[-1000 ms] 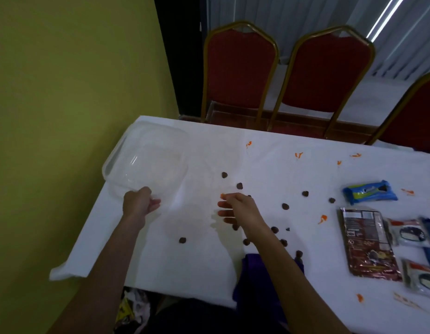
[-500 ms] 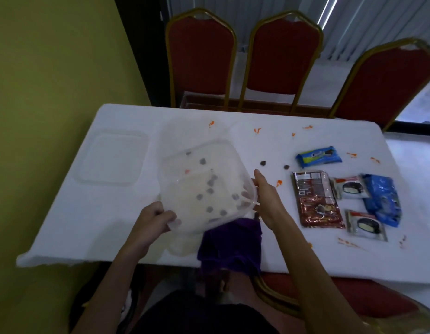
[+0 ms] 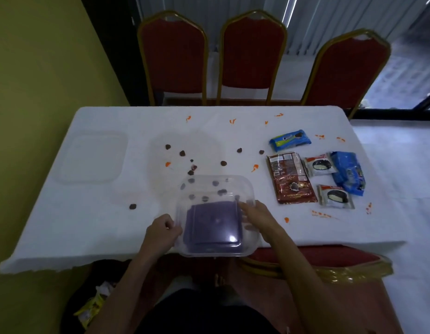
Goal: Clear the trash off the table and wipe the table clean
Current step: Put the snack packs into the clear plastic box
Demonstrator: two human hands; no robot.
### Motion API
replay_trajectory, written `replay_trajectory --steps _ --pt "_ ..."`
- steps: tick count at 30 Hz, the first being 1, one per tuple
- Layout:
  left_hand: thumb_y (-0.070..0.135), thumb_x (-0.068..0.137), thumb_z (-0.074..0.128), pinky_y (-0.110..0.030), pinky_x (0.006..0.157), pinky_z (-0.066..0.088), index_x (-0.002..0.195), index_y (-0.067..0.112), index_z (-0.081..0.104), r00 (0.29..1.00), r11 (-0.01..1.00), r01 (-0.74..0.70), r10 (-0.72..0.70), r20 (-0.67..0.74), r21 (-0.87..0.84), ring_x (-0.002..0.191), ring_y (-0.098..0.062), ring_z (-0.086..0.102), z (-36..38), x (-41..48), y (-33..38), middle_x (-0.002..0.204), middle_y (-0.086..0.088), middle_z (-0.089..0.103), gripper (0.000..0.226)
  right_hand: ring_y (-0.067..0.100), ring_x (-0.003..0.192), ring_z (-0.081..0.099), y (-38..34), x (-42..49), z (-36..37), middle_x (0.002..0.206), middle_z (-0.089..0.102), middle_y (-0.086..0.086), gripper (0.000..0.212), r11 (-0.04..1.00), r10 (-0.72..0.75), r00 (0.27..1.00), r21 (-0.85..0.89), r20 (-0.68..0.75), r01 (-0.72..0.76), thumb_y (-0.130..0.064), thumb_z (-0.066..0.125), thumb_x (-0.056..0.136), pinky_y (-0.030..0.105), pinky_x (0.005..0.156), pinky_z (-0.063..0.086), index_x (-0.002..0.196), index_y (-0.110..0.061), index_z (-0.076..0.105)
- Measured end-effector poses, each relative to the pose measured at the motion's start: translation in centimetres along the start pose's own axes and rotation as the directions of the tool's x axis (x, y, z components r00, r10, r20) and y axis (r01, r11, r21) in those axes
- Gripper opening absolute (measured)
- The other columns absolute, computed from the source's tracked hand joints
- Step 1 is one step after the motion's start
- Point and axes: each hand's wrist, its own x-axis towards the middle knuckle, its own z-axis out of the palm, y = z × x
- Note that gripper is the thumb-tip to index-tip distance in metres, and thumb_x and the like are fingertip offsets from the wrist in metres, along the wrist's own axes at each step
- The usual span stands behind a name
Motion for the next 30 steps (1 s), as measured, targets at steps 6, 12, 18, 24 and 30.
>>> replay_trajectory --steps 6,12,18,24,30 --pt "0.019 0.085 0.066 -0.028 0.055 0.037 0.067 0.016 0.040 0.998 0.999 0.024 -0.026 0.049 0.029 0.055 -0.012 0.046 0.1 -0.1 -0.3 0.062 0.000 0.047 0.032 0.034 0.097 0.068 0.3 -0.1 0.9 0.101 0.071 0.017 0.029 0.996 -0.021 0.990 -0.091 -0.137 0.008 -0.030 0.045 0.100 0.052 0.091 0.057 0.091 -0.011 0.065" --pt "0.020 0.084 0.065 -0.031 0.058 0.037 0.075 0.016 0.042 0.996 0.999 0.022 -0.026 0.089 0.047 0.064 -0.018 0.048 0.0 0.4 -0.4 0.071 -0.001 0.053 0.026 0.028 0.092 0.068 0.4 0.3 1.1 0.095 0.071 0.008 0.028 0.992 -0.026 0.980 -0.127 -0.196 0.000 -0.036 0.050 0.092 0.052 0.088 0.058 0.090 -0.014 0.066" --pt "0.019 0.088 0.068 -0.027 0.086 0.042 0.127 0.014 0.051 0.996 0.996 -0.067 0.063 -0.067 -0.055 0.108 -0.018 0.056 -0.8 0.5 2.0 0.123 -0.002 0.055 0.043 0.014 0.090 0.058 0.7 -0.6 0.8 0.111 0.066 0.004 0.025 0.956 -0.195 0.915 -0.275 -0.352 0.098 -0.025 0.055 0.097 0.027 0.076 0.044 0.115 -0.009 0.063" --pt "0.014 0.088 0.067 -0.031 0.108 0.038 0.124 0.018 0.053 0.896 0.911 -0.390 0.409 -0.171 0.132 0.138 -0.023 0.038 0.9 -0.6 5.8 0.149 -0.007 0.038 0.040 0.013 0.101 0.056 0.4 -1.4 0.3 0.126 0.064 0.004 0.033 0.957 -0.265 0.879 -0.221 -0.397 0.189 -0.022 0.060 0.095 0.025 0.085 0.041 0.127 -0.012 0.061" --pt "0.014 0.088 0.065 -0.041 0.113 0.041 0.116 0.022 0.058 0.875 0.874 -0.475 0.482 -0.058 0.103 0.137 -0.019 0.041 5.1 -1.2 9.8 0.144 -0.002 0.044 0.030 0.012 0.103 0.058 0.5 -1.4 -3.7 0.122 0.064 -0.001 0.032 0.965 -0.261 0.872 -0.137 -0.413 0.224 -0.023 0.062 0.094 0.028 0.089 0.046 0.126 -0.016 0.062"
